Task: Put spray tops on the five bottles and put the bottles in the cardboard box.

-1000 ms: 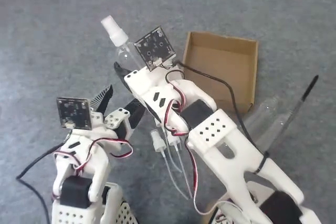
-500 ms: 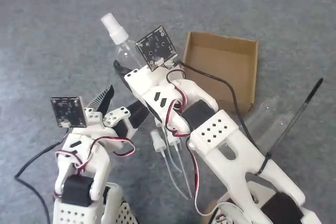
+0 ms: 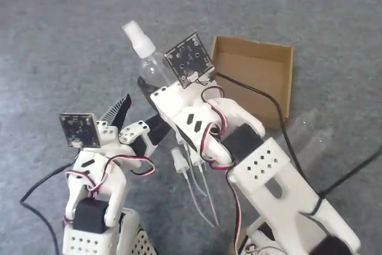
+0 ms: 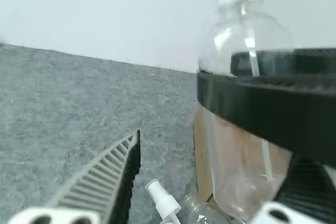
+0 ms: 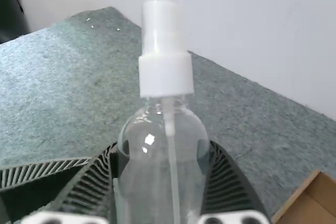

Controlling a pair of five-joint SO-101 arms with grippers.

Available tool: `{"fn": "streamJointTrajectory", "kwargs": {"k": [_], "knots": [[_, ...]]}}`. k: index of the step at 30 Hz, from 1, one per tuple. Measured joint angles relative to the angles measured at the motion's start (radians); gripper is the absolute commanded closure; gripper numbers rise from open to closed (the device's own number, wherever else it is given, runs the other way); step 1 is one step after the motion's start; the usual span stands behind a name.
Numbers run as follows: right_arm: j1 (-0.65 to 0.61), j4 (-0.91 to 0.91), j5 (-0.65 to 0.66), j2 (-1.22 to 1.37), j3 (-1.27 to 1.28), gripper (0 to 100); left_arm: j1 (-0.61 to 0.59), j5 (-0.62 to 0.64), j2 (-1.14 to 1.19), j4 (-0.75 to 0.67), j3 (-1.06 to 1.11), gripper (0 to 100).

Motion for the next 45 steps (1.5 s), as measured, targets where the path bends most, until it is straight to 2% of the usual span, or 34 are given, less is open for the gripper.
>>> {"fn": "streamJointTrajectory", "kwargs": {"k": [18, 24, 30, 36, 40, 45], "knots": [[0.005, 0.115, 0.003, -0.11, 0.0, 99.3, 0.003, -0.009, 0.0, 0.0, 0.0, 60], [0.101, 0.107, 0.002, -0.11, 0.0, 99.3, -0.006, -0.009, 0.0, 0.0, 0.0, 60], [0.275, -0.021, 0.002, -0.098, 0.0, 99.3, -0.002, -0.009, 0.012, 0.0, 0.0, 60], [0.417, -0.207, 0.002, 0.106, 0.0, 99.3, -0.002, -0.009, 0.012, 0.0, 0.0, 60], [0.471, -0.361, 0.002, 0.262, 0.0, 99.3, -0.002, -0.009, 0.012, 0.0, 0.0, 60], [0.477, -0.509, 0.002, 0.45, -0.021, 99.3, -0.002, -0.009, 0.012, 0.0, 0.0, 60]]}}
